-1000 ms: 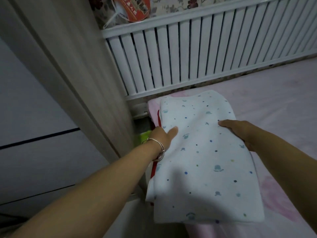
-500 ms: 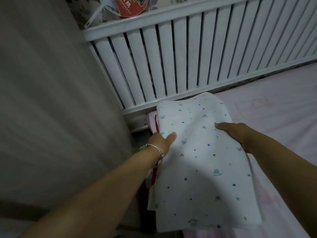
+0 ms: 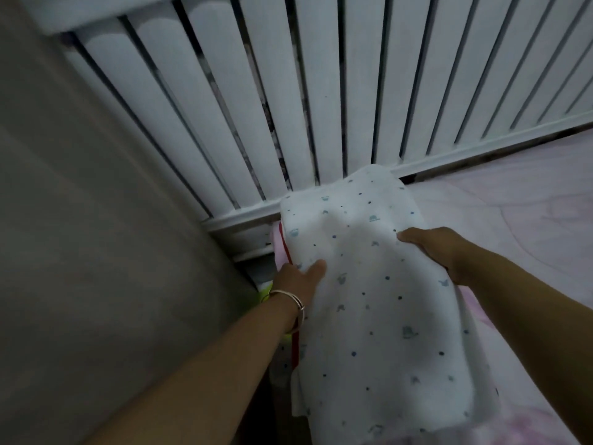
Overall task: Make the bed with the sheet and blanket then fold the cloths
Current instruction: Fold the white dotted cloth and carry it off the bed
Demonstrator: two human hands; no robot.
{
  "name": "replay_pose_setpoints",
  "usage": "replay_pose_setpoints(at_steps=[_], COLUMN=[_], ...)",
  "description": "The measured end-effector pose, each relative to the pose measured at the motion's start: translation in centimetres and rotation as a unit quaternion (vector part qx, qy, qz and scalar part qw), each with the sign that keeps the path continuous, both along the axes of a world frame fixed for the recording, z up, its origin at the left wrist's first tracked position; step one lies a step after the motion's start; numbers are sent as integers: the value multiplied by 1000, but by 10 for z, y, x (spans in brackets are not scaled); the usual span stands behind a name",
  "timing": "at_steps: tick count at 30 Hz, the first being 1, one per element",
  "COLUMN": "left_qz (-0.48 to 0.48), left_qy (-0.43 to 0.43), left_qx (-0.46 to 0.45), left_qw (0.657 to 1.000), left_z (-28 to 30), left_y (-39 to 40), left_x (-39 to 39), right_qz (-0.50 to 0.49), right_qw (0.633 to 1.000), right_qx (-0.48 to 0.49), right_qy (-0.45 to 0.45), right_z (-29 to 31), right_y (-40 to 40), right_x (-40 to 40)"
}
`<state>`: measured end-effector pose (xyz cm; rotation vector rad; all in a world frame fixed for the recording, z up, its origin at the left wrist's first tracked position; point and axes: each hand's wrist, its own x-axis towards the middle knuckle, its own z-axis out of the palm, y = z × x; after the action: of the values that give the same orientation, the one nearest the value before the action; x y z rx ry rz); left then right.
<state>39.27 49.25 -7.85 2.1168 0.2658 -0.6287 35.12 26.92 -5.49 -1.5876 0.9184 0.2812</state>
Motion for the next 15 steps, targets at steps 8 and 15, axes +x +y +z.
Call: replay_pose_setpoints(at_steps=[8, 15], left_qz=[-58, -137], left_qy=[-1, -4], left_qx=[95, 155], left_qw=[994, 978], left_z=[-91, -114], left_y=[-18, -21], left_x=[36, 35], right_qz=[96, 161], right_qw=[992, 969], right_qx=[-64, -165], right_qy=[45, 87], right_z=[-89, -129], right_y=[-2, 2], right_x=[43, 53])
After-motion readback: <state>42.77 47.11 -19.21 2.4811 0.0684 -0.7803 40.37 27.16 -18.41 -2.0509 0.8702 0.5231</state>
